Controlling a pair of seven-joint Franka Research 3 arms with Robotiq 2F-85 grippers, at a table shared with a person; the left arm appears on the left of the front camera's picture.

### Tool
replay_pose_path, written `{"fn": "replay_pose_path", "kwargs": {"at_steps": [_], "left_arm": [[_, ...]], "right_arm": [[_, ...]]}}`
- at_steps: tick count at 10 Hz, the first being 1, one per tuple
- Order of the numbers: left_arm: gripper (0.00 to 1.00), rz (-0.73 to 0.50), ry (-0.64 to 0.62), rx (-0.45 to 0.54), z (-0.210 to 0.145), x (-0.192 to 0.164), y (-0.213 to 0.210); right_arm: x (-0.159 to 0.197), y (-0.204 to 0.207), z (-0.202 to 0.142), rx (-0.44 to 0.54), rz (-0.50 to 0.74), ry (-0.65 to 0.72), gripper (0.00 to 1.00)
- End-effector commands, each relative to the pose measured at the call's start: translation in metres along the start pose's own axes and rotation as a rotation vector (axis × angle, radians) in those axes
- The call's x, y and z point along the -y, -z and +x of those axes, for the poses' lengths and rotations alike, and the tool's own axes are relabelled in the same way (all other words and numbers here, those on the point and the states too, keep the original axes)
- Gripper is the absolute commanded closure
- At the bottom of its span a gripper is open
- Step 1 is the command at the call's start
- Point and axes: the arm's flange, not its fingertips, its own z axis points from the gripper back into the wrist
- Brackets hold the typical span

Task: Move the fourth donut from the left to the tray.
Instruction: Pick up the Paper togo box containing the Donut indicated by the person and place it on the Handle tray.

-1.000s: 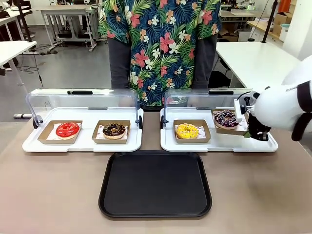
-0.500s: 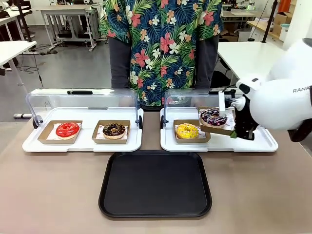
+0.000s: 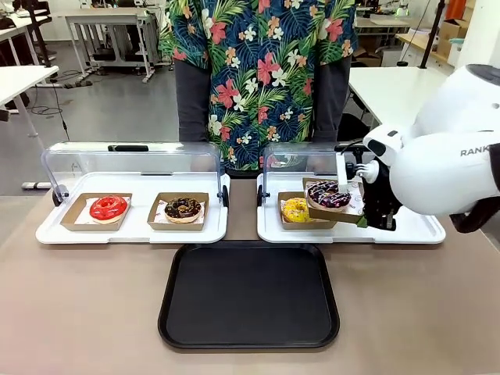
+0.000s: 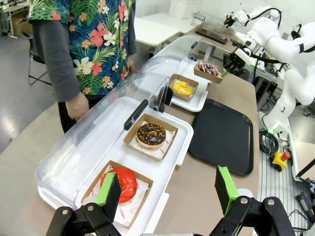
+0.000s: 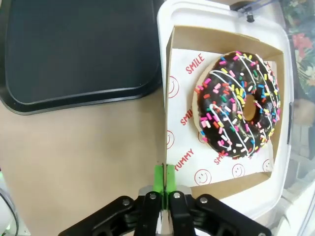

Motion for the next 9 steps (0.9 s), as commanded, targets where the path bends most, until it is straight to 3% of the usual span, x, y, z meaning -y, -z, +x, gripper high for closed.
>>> {"fn": "replay_pose_path", "kwargs": {"at_steps": [1, 2, 6, 9], "left_arm": [[0.00, 0.000, 0.001, 0.004, 0.002, 0.001, -0.001], [0.00, 0.000, 0.001, 0.004, 0.002, 0.001, -0.001], [0.00, 0.000, 0.001, 0.004, 0.002, 0.001, -0.001], [0.00, 0.000, 0.001, 0.004, 0.002, 0.001, -0.001]], "right_arm": [[0.002, -0.003, -0.003, -0.009, -0.012, 0.006, 0.98], [0.000, 0.000, 0.000, 0.000, 0.000, 0.000, 0.98], [-0.099, 0.021, 0.086, -0.017, -0.119, -0.019, 0.98], [-0.153, 0.032, 0.116, -0.048, -0.127, -0.008, 0.98]]}}
